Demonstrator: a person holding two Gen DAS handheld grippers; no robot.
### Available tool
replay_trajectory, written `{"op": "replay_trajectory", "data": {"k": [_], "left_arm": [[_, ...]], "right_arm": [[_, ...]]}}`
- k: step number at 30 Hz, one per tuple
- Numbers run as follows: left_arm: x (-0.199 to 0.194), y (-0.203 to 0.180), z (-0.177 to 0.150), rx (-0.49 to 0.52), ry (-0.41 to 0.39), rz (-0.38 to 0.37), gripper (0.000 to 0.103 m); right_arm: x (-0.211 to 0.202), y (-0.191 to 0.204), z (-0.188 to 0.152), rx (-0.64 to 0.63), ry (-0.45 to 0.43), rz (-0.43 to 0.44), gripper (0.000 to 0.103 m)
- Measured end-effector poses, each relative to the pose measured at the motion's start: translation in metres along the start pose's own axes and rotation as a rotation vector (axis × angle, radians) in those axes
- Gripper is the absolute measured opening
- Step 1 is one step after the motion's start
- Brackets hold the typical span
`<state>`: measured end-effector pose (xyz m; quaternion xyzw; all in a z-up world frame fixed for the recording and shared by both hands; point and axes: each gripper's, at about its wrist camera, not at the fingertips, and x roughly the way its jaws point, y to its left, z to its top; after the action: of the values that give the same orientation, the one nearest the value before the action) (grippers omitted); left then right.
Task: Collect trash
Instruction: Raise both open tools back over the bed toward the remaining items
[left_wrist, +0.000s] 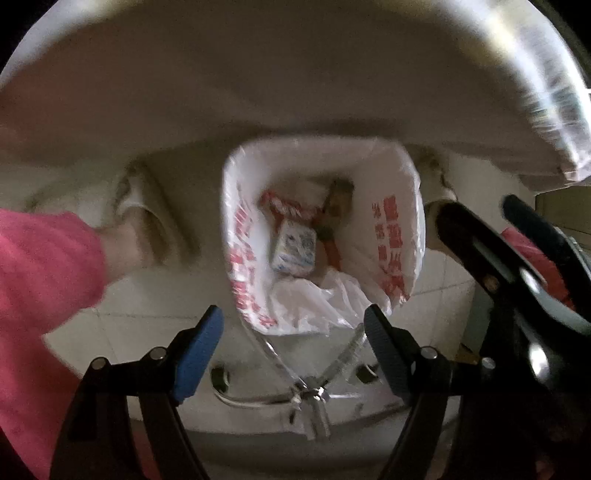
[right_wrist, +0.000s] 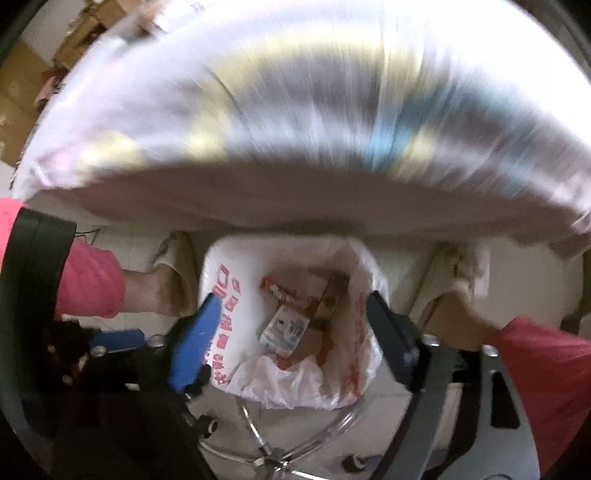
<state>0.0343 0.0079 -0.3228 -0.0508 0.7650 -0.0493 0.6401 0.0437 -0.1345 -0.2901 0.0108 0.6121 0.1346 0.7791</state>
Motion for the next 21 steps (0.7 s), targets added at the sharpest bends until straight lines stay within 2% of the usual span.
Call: {"op": "replay_trajectory", "data": {"k": [4, 6, 8, 11, 12, 14, 17, 21], "left_arm": [[-0.055, 0.004, -0.009, 0.063, -0.147, 0.038, 0.078], [-0.083, 0.008, -0.009, 0.101, -0.204, 0.061, 0.083], [-0.109, 0.016, -0.006, 0.116, -0.240, 0.053, 0.084], [-0.156, 0.037, 0.002, 0.043, -0.294, 0.026, 0.086], [-0.175, 0.046, 0.005, 0.010, -0.326, 0.023, 0.086], [-0.204, 0.054, 0.010, 0.013, -0.377, 0.035, 0.086], [-0.246, 0.055, 0.019, 0.105, -0.441, 0.078, 0.090], [-0.287, 0.046, 0.035, 0.275, -0.449, 0.117, 0.090]], "right_arm": [[-0.050, 0.010, 0.004, -0.083, -0.119, -0.021, 0.085], [-0.075, 0.014, 0.009, -0.134, -0.175, -0.039, 0.088], [-0.101, 0.021, 0.017, -0.208, -0.225, -0.065, 0.091], [-0.129, 0.030, 0.029, -0.313, -0.265, -0.087, 0.091], [-0.136, 0.034, 0.031, -0.339, -0.273, -0.079, 0.091], [-0.157, 0.038, 0.041, -0.407, -0.304, -0.029, 0.091], [-0.185, 0.042, 0.062, -0.483, -0.325, 0.000, 0.091], [-0.221, 0.040, 0.102, -0.487, -0.341, 0.029, 0.091]]}}
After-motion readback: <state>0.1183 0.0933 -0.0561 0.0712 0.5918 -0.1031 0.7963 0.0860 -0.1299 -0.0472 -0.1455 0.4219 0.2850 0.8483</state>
